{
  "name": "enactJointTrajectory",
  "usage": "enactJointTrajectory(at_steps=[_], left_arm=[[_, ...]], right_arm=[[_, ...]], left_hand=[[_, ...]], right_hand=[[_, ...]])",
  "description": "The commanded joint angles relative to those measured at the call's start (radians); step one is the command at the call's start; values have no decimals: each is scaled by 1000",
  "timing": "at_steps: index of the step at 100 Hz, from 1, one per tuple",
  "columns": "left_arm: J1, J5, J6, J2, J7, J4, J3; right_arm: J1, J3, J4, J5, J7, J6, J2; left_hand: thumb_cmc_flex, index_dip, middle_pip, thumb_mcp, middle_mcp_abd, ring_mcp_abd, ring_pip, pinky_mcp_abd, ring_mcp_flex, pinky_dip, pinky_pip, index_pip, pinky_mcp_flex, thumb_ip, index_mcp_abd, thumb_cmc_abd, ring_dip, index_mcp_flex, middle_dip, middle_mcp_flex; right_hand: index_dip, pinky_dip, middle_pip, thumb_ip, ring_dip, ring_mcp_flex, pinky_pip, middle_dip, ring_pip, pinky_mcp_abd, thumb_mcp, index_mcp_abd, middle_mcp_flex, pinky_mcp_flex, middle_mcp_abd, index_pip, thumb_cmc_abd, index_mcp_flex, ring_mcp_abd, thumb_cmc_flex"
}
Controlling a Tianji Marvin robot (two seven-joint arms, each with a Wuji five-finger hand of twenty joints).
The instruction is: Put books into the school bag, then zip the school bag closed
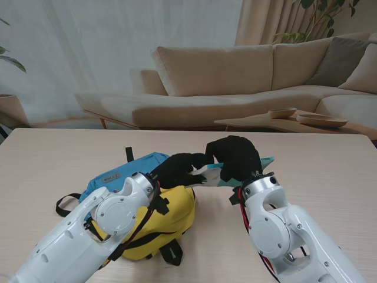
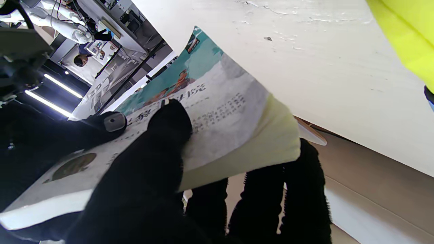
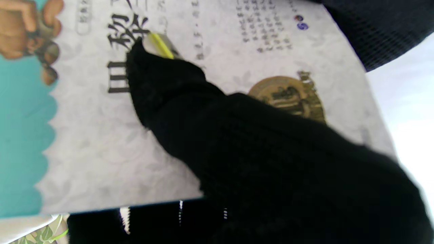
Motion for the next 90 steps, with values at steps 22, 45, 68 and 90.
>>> enactJointTrajectory(at_steps=[22,45,68,90], left_arm=[[39,-25,-16,-18,39,-13,-40],[76,-20,-38,-29,102,-20,-76],[92,-14,-62,-23,94,-32,-98],[102,-34,-85,-24,98,-33,-114]], right_arm=[[-14,11,-14,15,42,-28,-1],[-24,14,-21,20,35,-56,-1],[-15,6,-16,35,30,-58,-3],[-12,4,-13,40,34,-64,-3]], left_hand=[[161,538,494,200,-94,1,394,99,239,176,266,404,310,42,-204,187,161,271,207,76],[151,611,608,244,-91,-34,527,95,303,227,366,470,413,83,-170,216,189,251,198,92],[137,606,632,289,-92,-32,535,94,305,232,374,494,417,94,-159,200,188,272,195,97],[117,590,632,484,-80,7,516,118,341,235,386,468,460,57,-161,121,187,380,177,133]], right_hand=[[-109,177,15,230,18,-7,-82,-193,-14,-40,227,9,-14,-61,19,-119,291,6,-35,55],[-129,213,-5,327,15,-27,-99,-271,-72,-50,227,26,-31,-66,24,-115,406,-29,-34,-39],[-151,221,-78,236,13,-74,-128,-310,-134,-46,203,67,-76,-87,56,-151,445,-90,-14,-91],[-164,228,-110,210,7,-118,-132,-367,-166,-44,205,88,-110,-112,76,-175,406,-131,-14,-169]])
